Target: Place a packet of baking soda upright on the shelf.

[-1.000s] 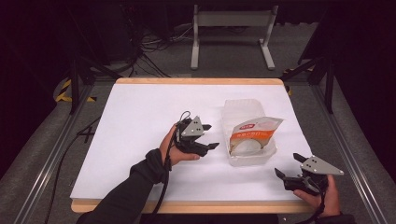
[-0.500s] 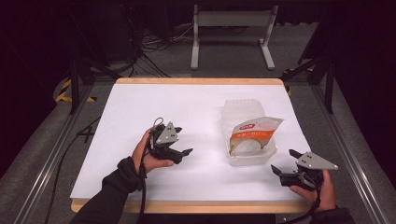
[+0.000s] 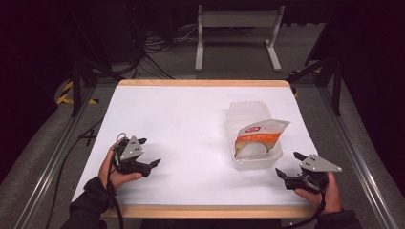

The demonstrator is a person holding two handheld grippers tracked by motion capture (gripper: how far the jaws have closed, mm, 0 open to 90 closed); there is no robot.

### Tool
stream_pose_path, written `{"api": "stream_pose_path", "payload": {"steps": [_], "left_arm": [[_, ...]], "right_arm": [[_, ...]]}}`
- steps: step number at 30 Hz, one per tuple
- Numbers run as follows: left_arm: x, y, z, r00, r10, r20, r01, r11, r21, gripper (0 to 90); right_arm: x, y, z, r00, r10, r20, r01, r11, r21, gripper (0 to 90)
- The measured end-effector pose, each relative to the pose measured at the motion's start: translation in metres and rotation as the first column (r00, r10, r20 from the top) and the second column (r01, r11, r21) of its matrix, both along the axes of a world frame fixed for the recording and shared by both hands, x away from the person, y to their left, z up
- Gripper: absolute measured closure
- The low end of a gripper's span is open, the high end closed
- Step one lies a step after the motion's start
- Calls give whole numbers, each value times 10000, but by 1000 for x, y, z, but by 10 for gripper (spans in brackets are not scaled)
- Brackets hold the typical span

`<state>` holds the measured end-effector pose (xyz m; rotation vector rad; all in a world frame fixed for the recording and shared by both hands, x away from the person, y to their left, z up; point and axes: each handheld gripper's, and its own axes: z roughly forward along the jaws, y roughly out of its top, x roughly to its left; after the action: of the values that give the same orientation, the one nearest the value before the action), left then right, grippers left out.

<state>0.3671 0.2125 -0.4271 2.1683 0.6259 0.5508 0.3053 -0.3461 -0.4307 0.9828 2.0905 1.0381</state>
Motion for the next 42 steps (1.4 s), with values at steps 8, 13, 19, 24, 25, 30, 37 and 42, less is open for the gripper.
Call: {"api": "stream_pose_path", "payload": {"steps": [8,13,19,24,25,30,37,42], "left_arm": [[-21,44,-18,9952,928,-308,-947,9930,-702,106],[-34,61,-19,9898,1406,-225,-1424,9813,-1293,101],[-34,67,-20,9859,1658,-223,-1671,9698,-1776,92],[-33,68,-20,9842,1765,-171,-1766,9668,-1849,87],[-33,68,-20,9844,1751,-154,-1749,9681,-1796,85],[-32,68,-21,9843,1747,-229,-1760,9684,-1765,83],[-30,67,-21,9865,1622,-222,-1636,9716,-1711,92],[-31,67,-20,9857,1668,-231,-1682,9695,-1782,82]], "right_arm": [[0,-1,-2,9999,-105,-36,105,9999,-40,130],[1,0,-2,9999,-116,-57,116,9999,-19,130],[3,1,-4,9998,-68,-169,69,10000,41,131],[4,1,-6,9997,-14,-225,14,10000,16,131],[4,1,-6,9997,4,-234,-3,10000,41,132],[5,2,-6,9996,7,-283,-5,10000,67,131],[6,-2,-6,9997,-65,-242,68,9999,103,131],[7,-2,-7,9995,-119,-279,122,9998,130,131]]}}
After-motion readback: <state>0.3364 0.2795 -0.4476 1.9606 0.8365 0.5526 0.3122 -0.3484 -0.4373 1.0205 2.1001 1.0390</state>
